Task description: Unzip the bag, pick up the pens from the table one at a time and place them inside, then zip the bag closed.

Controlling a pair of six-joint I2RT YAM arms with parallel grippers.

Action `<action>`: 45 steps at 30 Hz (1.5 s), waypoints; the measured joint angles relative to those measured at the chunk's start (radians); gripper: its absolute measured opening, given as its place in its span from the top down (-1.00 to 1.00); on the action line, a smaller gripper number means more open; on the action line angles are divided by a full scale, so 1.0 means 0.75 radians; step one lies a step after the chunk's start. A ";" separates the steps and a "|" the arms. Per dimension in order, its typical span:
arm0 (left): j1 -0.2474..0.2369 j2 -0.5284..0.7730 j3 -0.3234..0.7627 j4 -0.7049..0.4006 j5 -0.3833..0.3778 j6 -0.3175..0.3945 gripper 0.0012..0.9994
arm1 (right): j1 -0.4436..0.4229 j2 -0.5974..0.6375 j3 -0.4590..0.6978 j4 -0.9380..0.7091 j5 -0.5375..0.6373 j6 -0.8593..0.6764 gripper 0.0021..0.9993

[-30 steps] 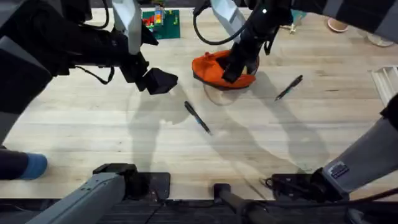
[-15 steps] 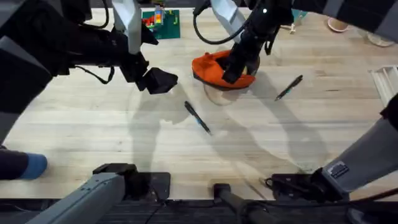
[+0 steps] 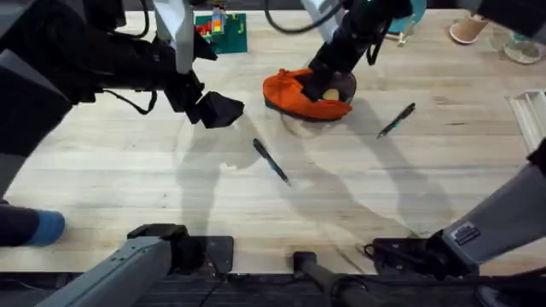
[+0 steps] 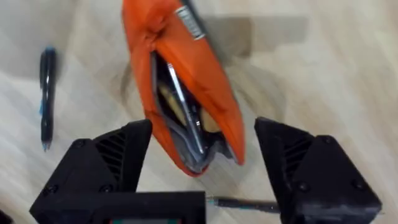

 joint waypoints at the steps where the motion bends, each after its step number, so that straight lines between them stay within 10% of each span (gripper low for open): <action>1: 0.000 0.000 0.000 0.000 0.000 0.001 -0.99 | 0.000 -0.010 0.014 0.001 0.019 0.032 -0.99; 20: 0.000 0.000 0.000 0.000 0.000 0.001 -0.99 | -0.033 -0.153 0.225 -0.036 0.587 0.892 -0.99; 45: 0.000 0.000 0.000 0.000 0.000 0.000 -0.99 | -0.362 -0.371 0.245 -0.491 0.671 1.478 -0.99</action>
